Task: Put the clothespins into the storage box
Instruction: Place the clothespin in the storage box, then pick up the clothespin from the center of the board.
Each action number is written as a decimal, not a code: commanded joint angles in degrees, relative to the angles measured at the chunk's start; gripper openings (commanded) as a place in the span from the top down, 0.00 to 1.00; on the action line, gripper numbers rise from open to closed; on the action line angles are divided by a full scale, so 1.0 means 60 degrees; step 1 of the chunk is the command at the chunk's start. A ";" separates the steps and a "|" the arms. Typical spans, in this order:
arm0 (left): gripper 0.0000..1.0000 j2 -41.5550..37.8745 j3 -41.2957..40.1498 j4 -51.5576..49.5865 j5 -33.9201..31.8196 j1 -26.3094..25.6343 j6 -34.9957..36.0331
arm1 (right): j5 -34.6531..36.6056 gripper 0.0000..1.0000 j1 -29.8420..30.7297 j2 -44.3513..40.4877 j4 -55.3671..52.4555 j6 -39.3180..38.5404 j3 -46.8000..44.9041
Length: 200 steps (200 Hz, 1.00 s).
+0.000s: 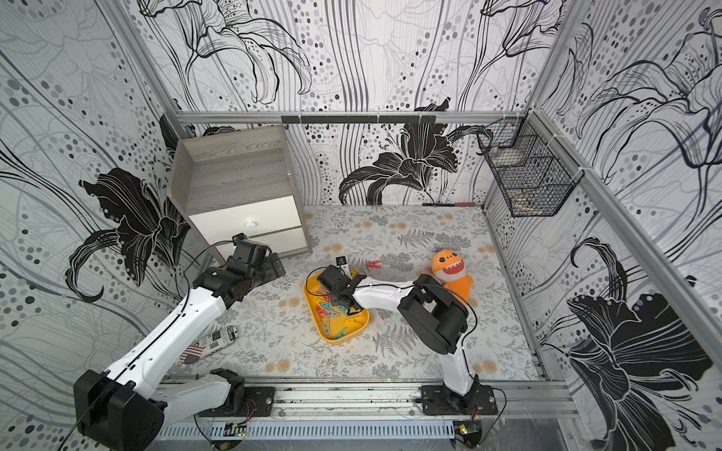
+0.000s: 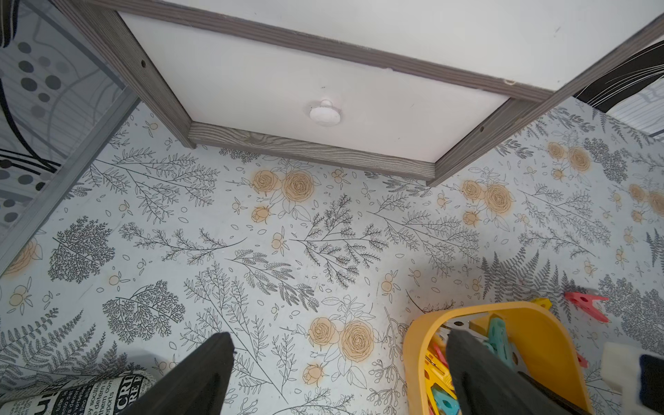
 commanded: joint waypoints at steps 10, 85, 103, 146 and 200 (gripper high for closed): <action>0.03 -0.0027 0.0214 0.0246 -0.0037 0.0070 0.0099 | 0.0160 0.79 0.0045 -0.0222 0.0176 0.0043 0.0229; 0.03 -0.0022 0.0172 0.0240 -0.0036 0.0078 0.0044 | 0.0764 0.73 -0.0557 -0.2781 -0.0506 -0.1023 -0.0457; 0.03 -0.0012 0.0133 0.0288 0.0043 0.0074 0.0012 | -0.0111 0.69 -0.1592 -0.2791 -0.0299 -0.1561 -0.0809; 0.03 -0.0078 -0.0083 0.0369 0.0190 0.0052 -0.0049 | -0.1631 0.67 -0.2922 -0.1470 -0.0194 -0.3122 -0.0496; 0.03 -0.0027 0.0021 0.0236 0.0060 0.0021 -0.0034 | -0.1698 0.63 -0.3349 -0.0077 -0.0690 -0.4208 0.0980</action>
